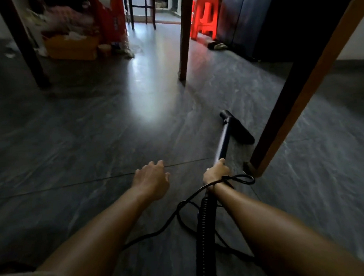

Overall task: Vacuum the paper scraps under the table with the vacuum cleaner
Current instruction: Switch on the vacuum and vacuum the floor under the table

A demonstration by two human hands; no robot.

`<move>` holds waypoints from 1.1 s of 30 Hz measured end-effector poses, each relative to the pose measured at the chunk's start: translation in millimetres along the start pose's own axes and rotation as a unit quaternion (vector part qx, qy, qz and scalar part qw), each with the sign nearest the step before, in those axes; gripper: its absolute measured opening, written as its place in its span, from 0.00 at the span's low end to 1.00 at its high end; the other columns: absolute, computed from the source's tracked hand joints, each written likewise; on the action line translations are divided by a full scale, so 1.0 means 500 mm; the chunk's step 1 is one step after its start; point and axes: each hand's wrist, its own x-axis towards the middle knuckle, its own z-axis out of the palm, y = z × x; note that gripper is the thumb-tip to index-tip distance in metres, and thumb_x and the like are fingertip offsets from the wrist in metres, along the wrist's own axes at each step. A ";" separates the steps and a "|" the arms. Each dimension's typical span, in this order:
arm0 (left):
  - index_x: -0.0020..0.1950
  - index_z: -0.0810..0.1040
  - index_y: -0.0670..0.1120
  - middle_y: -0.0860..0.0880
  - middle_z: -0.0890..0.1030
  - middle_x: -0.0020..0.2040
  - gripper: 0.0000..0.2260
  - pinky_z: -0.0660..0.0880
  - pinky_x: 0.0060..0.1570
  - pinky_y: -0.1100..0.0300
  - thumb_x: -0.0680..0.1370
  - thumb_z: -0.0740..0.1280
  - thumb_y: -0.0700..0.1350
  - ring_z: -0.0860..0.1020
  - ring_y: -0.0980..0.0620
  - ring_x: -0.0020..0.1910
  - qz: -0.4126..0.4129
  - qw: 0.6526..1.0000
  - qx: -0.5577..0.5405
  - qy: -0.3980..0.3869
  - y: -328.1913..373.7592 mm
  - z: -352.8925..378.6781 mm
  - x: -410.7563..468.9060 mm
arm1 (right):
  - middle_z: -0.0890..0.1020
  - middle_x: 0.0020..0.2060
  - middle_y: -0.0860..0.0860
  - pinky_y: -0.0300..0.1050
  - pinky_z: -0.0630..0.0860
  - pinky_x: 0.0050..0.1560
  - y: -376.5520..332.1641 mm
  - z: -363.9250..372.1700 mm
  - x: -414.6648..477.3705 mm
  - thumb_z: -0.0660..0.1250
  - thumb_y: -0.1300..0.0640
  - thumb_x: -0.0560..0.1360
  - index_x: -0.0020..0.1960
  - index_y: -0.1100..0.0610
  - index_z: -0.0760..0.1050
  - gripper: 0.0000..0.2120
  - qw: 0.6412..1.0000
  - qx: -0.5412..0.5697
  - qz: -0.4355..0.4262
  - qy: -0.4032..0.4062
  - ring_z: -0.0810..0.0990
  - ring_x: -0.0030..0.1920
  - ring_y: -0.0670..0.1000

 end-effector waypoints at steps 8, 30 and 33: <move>0.71 0.65 0.45 0.42 0.71 0.68 0.21 0.69 0.64 0.49 0.80 0.56 0.53 0.72 0.42 0.65 -0.049 0.999 -0.003 0.012 -0.101 -0.021 0.063 | 0.55 0.76 0.61 0.47 0.65 0.68 -0.143 0.148 -0.028 0.66 0.55 0.75 0.78 0.62 0.42 0.43 0.930 -0.153 -0.188 -0.275 0.60 0.74 0.60; 0.71 0.64 0.40 0.37 0.70 0.69 0.23 0.67 0.67 0.47 0.80 0.57 0.53 0.69 0.39 0.68 -0.209 0.972 -0.096 0.055 -0.298 -0.043 0.093 | 0.72 0.69 0.56 0.48 0.72 0.65 -0.221 0.400 -0.043 0.67 0.54 0.76 0.78 0.57 0.40 0.43 0.871 -0.153 -0.237 -0.402 0.73 0.66 0.57; 0.73 0.65 0.46 0.41 0.70 0.71 0.22 0.68 0.67 0.47 0.80 0.57 0.51 0.70 0.40 0.68 -0.207 0.969 -0.100 0.084 -0.325 -0.072 0.080 | 0.74 0.68 0.54 0.42 0.70 0.63 -0.227 0.437 -0.108 0.67 0.54 0.76 0.78 0.57 0.51 0.37 0.835 -0.159 -0.295 -0.436 0.74 0.66 0.54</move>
